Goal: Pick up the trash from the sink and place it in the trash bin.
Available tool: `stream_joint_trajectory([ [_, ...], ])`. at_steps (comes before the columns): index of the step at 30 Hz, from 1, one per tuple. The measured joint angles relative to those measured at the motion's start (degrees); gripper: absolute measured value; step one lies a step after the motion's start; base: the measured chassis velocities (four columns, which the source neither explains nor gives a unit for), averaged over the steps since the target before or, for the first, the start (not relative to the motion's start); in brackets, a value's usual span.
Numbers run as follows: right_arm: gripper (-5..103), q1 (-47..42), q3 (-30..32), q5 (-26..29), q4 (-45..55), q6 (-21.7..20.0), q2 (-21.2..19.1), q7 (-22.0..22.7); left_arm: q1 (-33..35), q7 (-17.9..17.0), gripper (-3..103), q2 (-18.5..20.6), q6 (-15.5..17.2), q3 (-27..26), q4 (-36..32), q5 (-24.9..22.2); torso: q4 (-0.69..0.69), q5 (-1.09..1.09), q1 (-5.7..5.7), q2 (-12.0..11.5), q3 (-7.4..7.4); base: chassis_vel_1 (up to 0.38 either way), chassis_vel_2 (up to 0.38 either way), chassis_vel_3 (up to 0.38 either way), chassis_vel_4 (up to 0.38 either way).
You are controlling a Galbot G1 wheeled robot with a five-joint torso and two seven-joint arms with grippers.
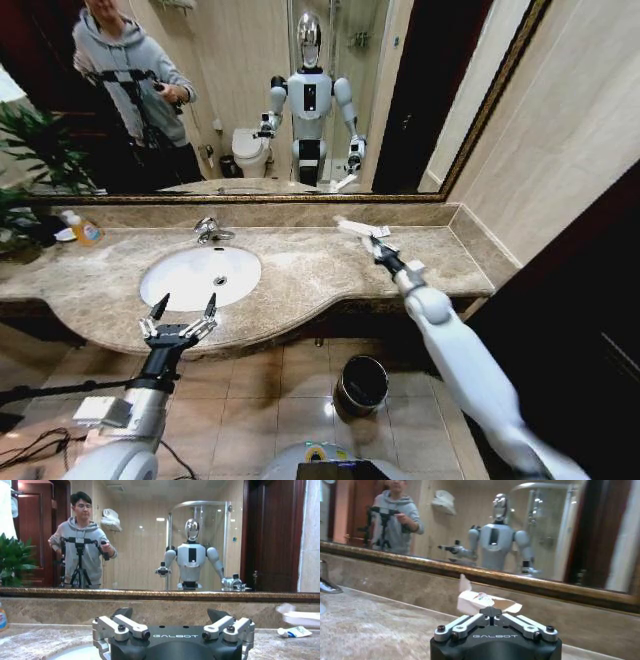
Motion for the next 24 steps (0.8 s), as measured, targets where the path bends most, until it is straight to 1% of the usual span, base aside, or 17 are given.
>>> stream_joint_trajectory([
  [1, 0, -3.9, 2.7, 0.3, 3.0, 0.6, -0.9, 0.1, 0.0, 0.0, 100, 0.0, 0.0, 0.0, 0.0, 0.0, -0.02, -0.02, -0.01, 0.0, -0.01, 0.000, 0.000, 0.000, 0.000],
  [2, 0, -6.6, 4.3, 0.2, 4.9, 1.2, -1.1, 0.1, 0.0, 0.0, 100, 0.0, 0.0, 0.0, 0.0, 0.0, 0.00, -0.01, -0.01, 0.0, -0.01, 0.000, 0.000, 0.000, 0.000],
  [4, 0, -8.0, 5.1, 0.1, 5.8, 1.5, -1.2, 0.1, 0.0, 0.0, 100, 0.0, 0.0, 0.0, 0.0, 0.0, 0.00, 0.00, -0.01, 0.0, -0.01, 0.000, 0.000, 0.000, 0.000],
  [5, 0, -11.2, 6.8, -0.3, 7.9, 2.0, -1.2, 0.5, 0.0, 0.0, 100, 0.0, 0.0, 0.0, 0.0, 0.0, -0.01, -0.01, -0.01, 0.0, -0.01, 0.000, 0.000, 0.000, 0.000],
  [8, 0, -12.6, 7.1, -0.5, 9.3, 2.1, -0.8, 0.9, 0.0, 0.0, 100, 0.0, 0.0, 0.0, 0.0, 0.0, -0.01, -0.02, -0.01, 0.0, -0.01, 0.000, 0.000, 0.000, 0.000],
  [9, 0, -14.3, 7.7, -0.8, 10.7, 2.1, -0.3, 1.1, 0.0, 0.0, 100, 0.0, 0.0, 0.0, 0.0, 0.0, 0.05, -0.01, 0.00, 0.0, 0.00, 0.000, 0.000, 0.000, 0.000],
  [10, 0, -15.1, 8.1, -1.0, 11.3, 2.1, 0.0, 1.2, 0.0, 0.0, 100, 0.0, 0.0, 0.0, 0.0, 0.0, 0.06, -0.02, 0.01, 0.0, 0.00, 0.000, 0.000, 0.000, 0.000],
  [11, 0, -15.1, 8.1, -1.0, 11.3, 2.1, 0.0, 1.2, 0.0, 0.0, 100, 0.0, 0.0, 0.0, 0.0, 0.0, 0.06, -0.02, 0.01, 0.0, 0.00, 0.000, 0.000, 0.000, 0.000],
  [13, 0, -18.9, 10.2, -1.7, 13.4, 2.2, 1.2, 1.2, 0.0, 0.0, 100, 0.0, 0.0, 0.0, 0.0, 0.0, 0.03, -0.04, 0.01, 0.0, 0.00, 0.000, 0.000, 0.000, 0.000],
  [15, 0, -19.9, 10.7, -2.0, 13.9, 2.3, 1.6, 1.2, 0.0, 0.0, 100, 0.0, 0.0, 0.0, 0.0, 0.0, 0.03, -0.05, 0.00, 0.0, 0.00, 0.000, 0.000, 0.000, 0.000],
  [16, 0, -23.8, 12.6, -3.2, 15.8, 2.8, 3.5, 1.2, 0.0, 0.0, 100, 0.0, 0.0, 0.0, 0.0, 0.0, 0.00, -0.02, 0.00, 0.0, 0.00, 0.000, 0.000, 0.000, 0.000],
  [18, 0, -27.9, 14.0, -4.9, 17.8, 4.1, 5.9, 1.2, 0.0, 0.0, 100, 0.0, 0.0, 0.0, 0.0, 0.0, 0.01, -0.03, 0.00, 0.0, 0.00, 0.000, 0.000, 0.000, 0.000],
  [19, 0, -27.9, 14.0, -4.9, 17.8, 4.1, 5.9, 1.2, 0.0, 0.0, 100, 0.0, 0.0, 0.0, 0.0, 0.0, 0.01, -0.03, 0.00, 0.0, 0.00, 0.000, 0.000, 0.000, 0.000],
  [20, 0, -30.7, 14.7, -6.2, 18.9, 5.2, 7.4, 1.2, 0.0, 0.0, 100, 0.0, 0.0, 0.0, 0.0, 0.0, 0.01, -0.03, 0.00, 0.0, 0.00, 0.000, 0.000, 0.000, 0.000],
  [23, 0, -35.3, 15.7, -8.4, 19.8, 7.7, 9.8, 1.1, 0.0, 0.0, 100, 0.0, 0.0, 0.0, 0.0, 0.0, 0.01, -0.04, 0.00, 0.0, 0.00, 0.000, 0.000, 0.000, 0.000],
  [24, 0, -35.3, 15.7, -8.4, 19.8, 7.7, 9.8, 1.1, 0.0, 0.0, 100, 0.0, 0.0, 0.0, 0.0, 0.0, 0.01, -0.04, 0.00, 0.0, 0.00, 0.000, 0.000, 0.000, 0.000],
])
